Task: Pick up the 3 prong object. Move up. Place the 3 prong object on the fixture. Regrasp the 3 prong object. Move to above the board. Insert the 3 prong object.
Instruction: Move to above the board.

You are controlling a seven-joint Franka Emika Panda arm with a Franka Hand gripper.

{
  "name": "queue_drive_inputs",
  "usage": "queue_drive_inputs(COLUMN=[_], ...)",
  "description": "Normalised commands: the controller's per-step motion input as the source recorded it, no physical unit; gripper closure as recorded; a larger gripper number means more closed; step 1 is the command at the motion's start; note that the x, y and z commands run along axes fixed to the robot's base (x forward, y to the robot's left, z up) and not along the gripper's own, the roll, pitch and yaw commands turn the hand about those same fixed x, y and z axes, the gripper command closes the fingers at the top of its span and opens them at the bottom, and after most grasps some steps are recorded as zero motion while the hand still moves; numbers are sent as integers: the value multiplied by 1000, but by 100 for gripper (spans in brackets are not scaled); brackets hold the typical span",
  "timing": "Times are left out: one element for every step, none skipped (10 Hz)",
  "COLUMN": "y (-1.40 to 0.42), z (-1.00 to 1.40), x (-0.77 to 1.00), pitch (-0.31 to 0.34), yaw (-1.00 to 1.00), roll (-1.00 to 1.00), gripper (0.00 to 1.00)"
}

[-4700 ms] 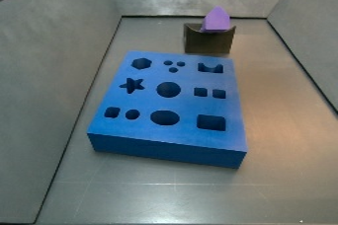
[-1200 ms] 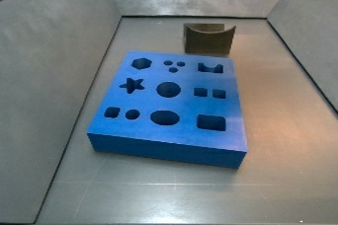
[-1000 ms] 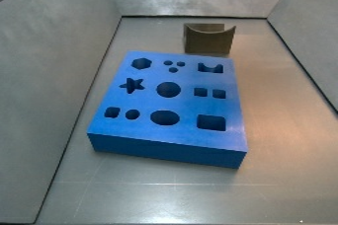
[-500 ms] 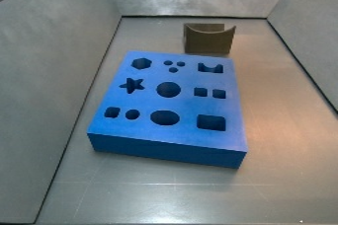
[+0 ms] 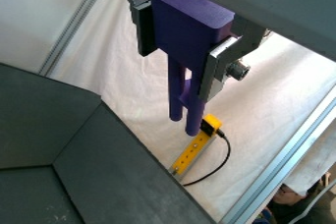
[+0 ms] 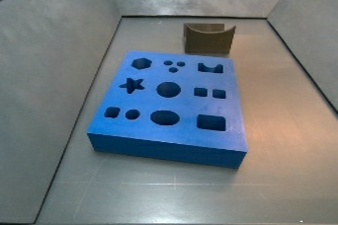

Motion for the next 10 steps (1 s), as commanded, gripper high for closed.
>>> queue_drive_inputs(y=[-19, -21, -1000, -1000, -1000, -1000, -1000, -1000, -1000, -1000], z=[362, 204, -350, -355, -354, -370, -368, -370, -373, -376], x=[15, 17, -443, -443, -467, -483, -504, -512, -526, -543], pitch=[94, 90, -21, -27, -43, -48, -54, -53, -53, -54], yaw=[95, 97, -95, -95, -93, -92, -92, -92, -91, -90], roll=[-57, -60, -1000, -1000, -1000, -1000, -1000, -1000, -1000, -1000], gripper=[100, 100, 100, 100, 100, 100, 100, 100, 100, 100])
